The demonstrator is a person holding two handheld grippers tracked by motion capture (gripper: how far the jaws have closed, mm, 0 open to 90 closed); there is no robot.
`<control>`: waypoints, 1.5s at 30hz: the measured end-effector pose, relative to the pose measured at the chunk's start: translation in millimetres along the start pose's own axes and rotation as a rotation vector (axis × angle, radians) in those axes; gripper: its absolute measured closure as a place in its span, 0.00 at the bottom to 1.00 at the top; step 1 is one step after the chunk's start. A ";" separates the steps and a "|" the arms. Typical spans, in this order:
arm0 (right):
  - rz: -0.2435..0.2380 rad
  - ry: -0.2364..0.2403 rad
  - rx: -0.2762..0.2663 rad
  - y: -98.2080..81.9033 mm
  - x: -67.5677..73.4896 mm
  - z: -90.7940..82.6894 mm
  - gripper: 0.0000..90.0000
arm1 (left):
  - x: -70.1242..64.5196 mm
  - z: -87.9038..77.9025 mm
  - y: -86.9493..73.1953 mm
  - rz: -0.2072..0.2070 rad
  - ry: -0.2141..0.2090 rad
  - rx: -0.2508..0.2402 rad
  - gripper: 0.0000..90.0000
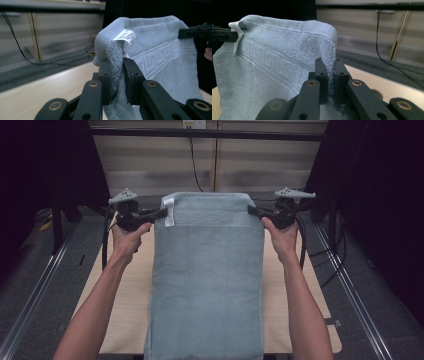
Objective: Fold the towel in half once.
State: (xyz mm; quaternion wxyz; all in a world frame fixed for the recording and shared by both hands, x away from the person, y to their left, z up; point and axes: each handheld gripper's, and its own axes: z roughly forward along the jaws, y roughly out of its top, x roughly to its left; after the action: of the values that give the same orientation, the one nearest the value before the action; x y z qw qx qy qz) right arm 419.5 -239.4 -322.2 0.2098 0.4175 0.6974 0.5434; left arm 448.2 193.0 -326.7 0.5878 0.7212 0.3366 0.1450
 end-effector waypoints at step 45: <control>-0.007 0.133 0.501 -222.6 89.5 -72.2 0.95 | -86.3 -50.8 -214.0 0.084 -0.138 0.479 0.87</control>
State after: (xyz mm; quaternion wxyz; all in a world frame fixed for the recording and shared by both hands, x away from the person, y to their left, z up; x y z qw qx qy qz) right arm 236.4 -222.4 -492.3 0.0555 0.4176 0.8238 0.3793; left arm 286.9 192.1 -499.4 0.4152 0.8614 0.2903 0.0357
